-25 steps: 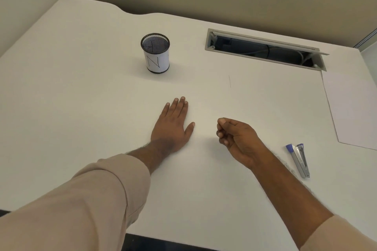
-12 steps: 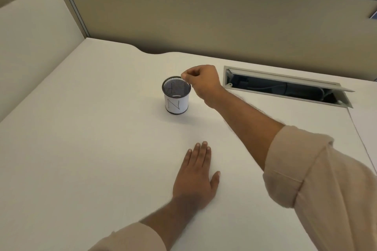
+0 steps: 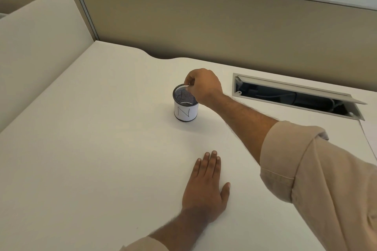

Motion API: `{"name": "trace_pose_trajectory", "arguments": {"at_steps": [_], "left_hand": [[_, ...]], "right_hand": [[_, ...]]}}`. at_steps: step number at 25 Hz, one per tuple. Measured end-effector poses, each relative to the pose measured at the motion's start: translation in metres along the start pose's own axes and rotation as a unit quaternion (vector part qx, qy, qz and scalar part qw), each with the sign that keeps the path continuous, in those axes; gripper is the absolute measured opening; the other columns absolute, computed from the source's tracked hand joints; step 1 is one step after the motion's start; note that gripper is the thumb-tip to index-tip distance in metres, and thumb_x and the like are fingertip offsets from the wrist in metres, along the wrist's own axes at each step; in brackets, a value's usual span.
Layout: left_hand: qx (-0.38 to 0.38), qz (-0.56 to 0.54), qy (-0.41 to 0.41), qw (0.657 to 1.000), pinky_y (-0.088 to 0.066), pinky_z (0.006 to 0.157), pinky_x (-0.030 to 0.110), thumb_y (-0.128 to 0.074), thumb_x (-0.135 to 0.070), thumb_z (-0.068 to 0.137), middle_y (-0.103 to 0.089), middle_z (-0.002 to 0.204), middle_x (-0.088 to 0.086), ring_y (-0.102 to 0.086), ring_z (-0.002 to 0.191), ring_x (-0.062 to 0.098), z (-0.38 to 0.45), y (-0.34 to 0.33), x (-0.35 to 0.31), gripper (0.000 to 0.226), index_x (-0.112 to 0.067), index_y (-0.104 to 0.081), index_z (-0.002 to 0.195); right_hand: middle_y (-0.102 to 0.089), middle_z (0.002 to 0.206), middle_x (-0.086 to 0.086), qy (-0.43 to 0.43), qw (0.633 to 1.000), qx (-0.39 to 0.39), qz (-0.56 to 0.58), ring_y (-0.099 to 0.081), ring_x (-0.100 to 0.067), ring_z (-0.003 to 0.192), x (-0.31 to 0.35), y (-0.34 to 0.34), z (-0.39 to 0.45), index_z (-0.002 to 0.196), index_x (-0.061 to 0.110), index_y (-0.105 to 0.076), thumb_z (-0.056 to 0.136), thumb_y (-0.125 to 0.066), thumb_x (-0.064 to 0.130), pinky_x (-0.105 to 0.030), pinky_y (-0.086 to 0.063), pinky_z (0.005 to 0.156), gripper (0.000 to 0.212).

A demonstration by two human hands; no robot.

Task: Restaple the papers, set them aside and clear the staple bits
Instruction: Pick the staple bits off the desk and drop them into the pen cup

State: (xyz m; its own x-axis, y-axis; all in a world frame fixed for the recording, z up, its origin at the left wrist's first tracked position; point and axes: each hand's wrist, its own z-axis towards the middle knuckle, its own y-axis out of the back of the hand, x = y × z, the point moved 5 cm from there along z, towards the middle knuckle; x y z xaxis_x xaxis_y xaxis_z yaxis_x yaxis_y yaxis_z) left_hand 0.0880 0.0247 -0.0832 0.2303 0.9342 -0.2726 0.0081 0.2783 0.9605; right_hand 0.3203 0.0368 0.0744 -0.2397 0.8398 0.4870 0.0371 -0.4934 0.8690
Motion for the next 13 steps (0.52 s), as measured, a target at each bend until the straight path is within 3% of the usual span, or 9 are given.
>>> {"name": "trace_pose_trajectory", "arguments": {"at_steps": [4, 9, 11, 13], "left_hand": [[0.007, -0.006, 0.012, 1.000, -0.020, 0.121, 0.043, -0.032, -0.053, 0.097, -0.017, 0.163, 0.004, -0.015, 0.150, 0.021, 0.001, -0.001, 0.002, 0.070, -0.011, -0.024, 0.153], [0.012, 0.002, 0.009, 1.000, -0.012, 0.121, 0.039, -0.031, -0.053, 0.097, -0.014, 0.163, 0.003, -0.013, 0.150, 0.020, 0.000, -0.001, 0.001, 0.070, -0.012, -0.022, 0.154], [0.012, 0.004, 0.007, 1.000, -0.008, 0.117, 0.036, -0.032, -0.053, 0.097, -0.015, 0.163, 0.002, -0.013, 0.150, 0.019, -0.001, -0.001, 0.000, 0.070, -0.012, -0.023, 0.154], [0.011, -0.001, 0.007, 1.000, -0.009, 0.117, 0.036, -0.031, -0.052, 0.098, -0.014, 0.163, 0.002, -0.012, 0.150, 0.018, -0.001, -0.001, 0.001, 0.070, -0.012, -0.022, 0.154]], "right_hand": [[-0.073, 0.096, 0.003, 0.008, 0.999, 0.027, -0.019, -0.064, -0.021, 0.092, -0.003, -0.012, -0.004, 0.089, 0.023, -0.072, 0.083, -0.061, 0.014, -0.034, -0.050, 0.085, 0.016], [-0.071, 0.101, 0.006, 0.001, 1.000, 0.002, 0.000, -0.062, -0.019, 0.096, -0.005, -0.002, -0.012, 0.094, 0.025, -0.071, 0.085, -0.064, 0.028, -0.036, -0.046, 0.092, 0.011], [-0.070, 0.101, 0.008, -0.008, 0.999, -0.001, 0.051, -0.061, -0.016, 0.096, -0.009, 0.005, -0.018, 0.093, 0.023, -0.070, 0.086, -0.064, 0.026, -0.034, -0.047, 0.090, 0.010], [-0.068, 0.095, 0.006, -0.032, 0.981, -0.007, 0.190, -0.061, -0.010, 0.087, -0.016, 0.013, -0.027, 0.096, 0.019, -0.071, 0.090, -0.059, 0.014, -0.028, -0.050, 0.078, 0.015]]}}
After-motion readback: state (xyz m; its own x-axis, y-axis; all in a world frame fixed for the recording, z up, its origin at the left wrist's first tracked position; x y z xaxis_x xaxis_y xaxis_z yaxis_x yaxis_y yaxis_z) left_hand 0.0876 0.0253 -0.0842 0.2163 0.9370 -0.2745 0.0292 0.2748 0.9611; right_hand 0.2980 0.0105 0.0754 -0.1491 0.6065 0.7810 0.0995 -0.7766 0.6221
